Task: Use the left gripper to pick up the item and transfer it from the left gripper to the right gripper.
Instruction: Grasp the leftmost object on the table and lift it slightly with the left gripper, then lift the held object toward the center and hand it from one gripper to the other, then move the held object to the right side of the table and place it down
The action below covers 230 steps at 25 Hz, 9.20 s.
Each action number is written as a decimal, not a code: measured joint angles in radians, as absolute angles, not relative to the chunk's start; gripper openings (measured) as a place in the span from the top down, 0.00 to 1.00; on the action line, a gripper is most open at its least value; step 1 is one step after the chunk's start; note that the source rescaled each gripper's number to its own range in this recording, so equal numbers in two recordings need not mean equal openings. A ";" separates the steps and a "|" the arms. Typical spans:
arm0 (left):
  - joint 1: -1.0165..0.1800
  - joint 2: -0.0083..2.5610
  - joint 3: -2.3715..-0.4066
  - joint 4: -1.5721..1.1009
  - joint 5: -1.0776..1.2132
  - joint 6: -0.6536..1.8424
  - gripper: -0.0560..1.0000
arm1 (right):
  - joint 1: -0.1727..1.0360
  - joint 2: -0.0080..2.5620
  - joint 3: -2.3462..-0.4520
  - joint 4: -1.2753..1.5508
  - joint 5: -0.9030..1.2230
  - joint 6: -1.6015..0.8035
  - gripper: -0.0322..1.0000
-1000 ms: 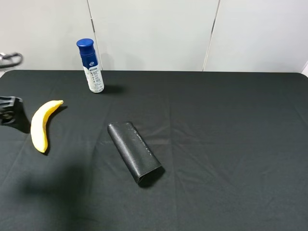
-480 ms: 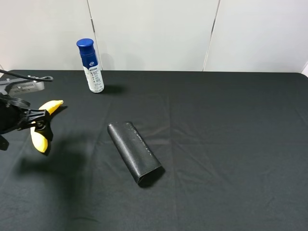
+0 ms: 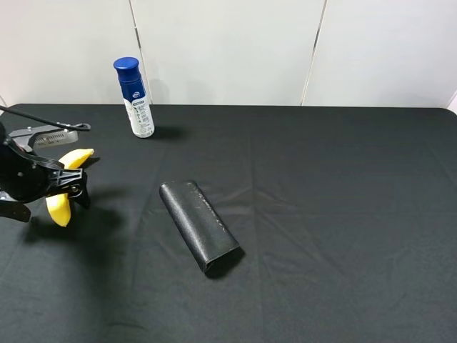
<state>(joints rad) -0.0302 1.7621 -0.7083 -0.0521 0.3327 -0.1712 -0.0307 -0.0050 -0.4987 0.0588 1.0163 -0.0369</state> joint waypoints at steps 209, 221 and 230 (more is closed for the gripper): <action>-0.735 1.308 -1.404 0.112 1.179 0.118 0.00 | 0.236 1.504 -0.730 1.548 0.827 -1.189 0.93; -0.735 0.815 -0.961 0.112 1.180 0.000 0.00 | 0.236 1.504 -0.730 1.540 0.824 -1.189 0.93; -0.735 0.333 -0.660 0.108 1.160 -0.036 0.00 | 0.236 1.504 -0.730 1.535 0.824 -1.178 0.93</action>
<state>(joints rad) -0.7351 0.3327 -0.6599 0.1084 1.1597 -0.0362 0.2364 1.5040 -0.7299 1.5354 0.8238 -1.1776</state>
